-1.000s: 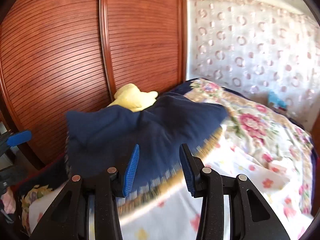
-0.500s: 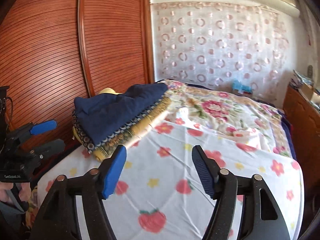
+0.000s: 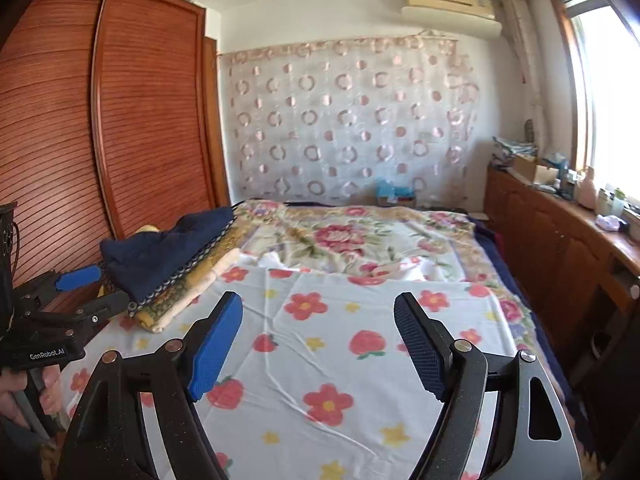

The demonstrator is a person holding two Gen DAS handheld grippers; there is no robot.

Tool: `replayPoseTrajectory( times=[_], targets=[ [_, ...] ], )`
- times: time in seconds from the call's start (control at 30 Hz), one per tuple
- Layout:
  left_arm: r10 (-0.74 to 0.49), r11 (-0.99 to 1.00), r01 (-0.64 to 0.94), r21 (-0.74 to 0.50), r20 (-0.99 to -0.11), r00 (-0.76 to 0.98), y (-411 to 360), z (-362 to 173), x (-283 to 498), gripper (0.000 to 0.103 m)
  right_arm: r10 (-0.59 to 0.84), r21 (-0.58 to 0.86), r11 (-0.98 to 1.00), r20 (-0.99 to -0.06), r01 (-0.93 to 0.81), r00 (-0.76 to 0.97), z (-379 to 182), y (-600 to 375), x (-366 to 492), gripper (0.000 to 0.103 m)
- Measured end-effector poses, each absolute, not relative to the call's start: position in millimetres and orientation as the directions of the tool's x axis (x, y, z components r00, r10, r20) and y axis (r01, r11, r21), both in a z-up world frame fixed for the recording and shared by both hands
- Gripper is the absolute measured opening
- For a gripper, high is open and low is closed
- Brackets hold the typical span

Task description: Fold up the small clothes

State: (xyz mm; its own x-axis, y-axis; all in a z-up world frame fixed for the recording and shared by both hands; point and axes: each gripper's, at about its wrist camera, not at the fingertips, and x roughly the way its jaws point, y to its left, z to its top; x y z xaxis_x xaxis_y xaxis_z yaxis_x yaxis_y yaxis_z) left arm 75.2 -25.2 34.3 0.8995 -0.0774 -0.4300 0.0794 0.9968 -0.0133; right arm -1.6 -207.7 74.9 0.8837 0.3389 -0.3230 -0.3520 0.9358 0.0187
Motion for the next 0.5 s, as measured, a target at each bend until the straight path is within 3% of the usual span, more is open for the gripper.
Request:
replayPoseTrajectory(
  times=[0.5],
  targets=[
    [-0.081,0.997,0.075,-0.03,-0.398,0.914,-35,53,71,0.085,0.3,0.037,0.953,-0.276,-0.302,0.913,54,-183,-33,0.08]
  ],
)
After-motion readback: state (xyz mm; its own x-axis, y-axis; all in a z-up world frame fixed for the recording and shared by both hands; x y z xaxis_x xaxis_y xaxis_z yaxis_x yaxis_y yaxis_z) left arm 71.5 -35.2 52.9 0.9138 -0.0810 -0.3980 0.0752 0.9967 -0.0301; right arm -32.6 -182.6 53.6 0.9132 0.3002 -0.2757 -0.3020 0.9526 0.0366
